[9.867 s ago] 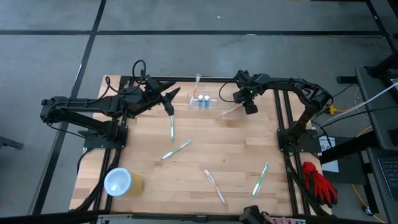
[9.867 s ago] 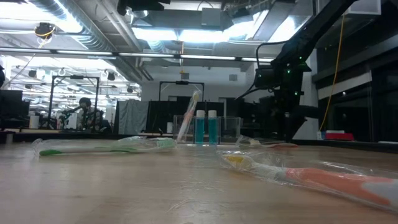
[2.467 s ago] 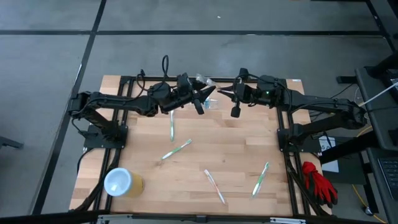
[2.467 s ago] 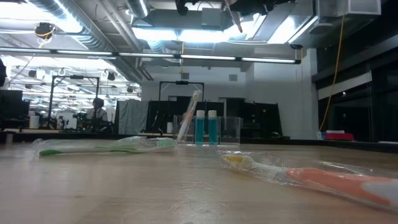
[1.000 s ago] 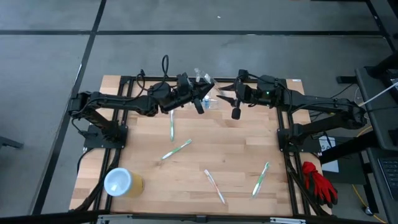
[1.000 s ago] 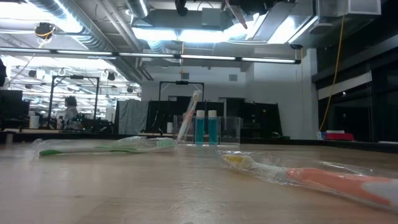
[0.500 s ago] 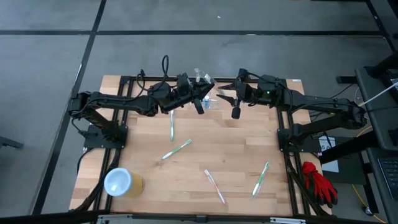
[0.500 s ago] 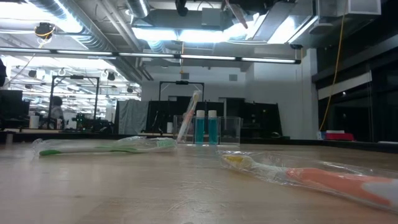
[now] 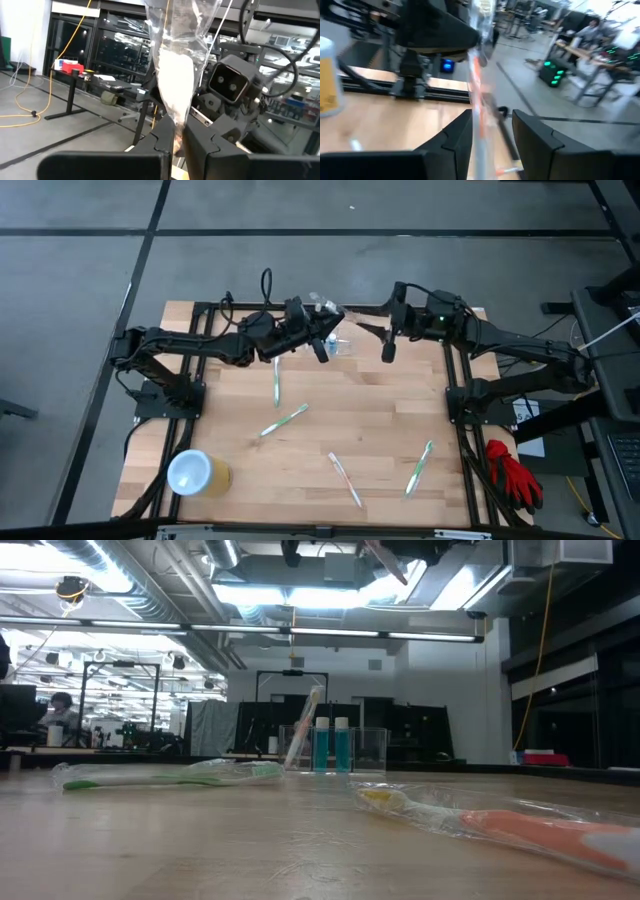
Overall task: Pick & Place toothbrushing station
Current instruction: Put the top orange toothbrush into the transparent organizer
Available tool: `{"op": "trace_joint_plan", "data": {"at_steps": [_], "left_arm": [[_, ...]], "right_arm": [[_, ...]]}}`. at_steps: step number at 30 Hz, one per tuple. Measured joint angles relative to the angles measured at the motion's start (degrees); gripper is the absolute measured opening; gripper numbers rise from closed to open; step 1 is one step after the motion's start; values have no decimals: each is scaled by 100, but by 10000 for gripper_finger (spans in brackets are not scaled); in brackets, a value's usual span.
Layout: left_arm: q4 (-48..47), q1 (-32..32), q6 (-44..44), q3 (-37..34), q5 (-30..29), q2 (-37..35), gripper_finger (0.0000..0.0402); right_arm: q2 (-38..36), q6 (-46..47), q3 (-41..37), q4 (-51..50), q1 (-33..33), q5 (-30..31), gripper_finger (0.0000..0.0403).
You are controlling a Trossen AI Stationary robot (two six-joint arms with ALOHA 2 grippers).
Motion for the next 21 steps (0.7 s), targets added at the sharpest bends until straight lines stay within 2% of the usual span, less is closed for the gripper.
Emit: {"op": "trace_joint_plan", "data": {"at_steps": [4, 8, 21], "left_arm": [[-12, 119, 46, 0, -95, 0, 20], [-285, 233, 172, 0, -287, -54, 20], [-2516, 580, 117, -1, -1152, -764, 20]], "right_arm": [[5, 356, -2, -284, 3, -486, 139], [2, 635, -4, -730, 6, -720, 140], [-422, 698, -4, -1202, 5, -726, 140]]}}
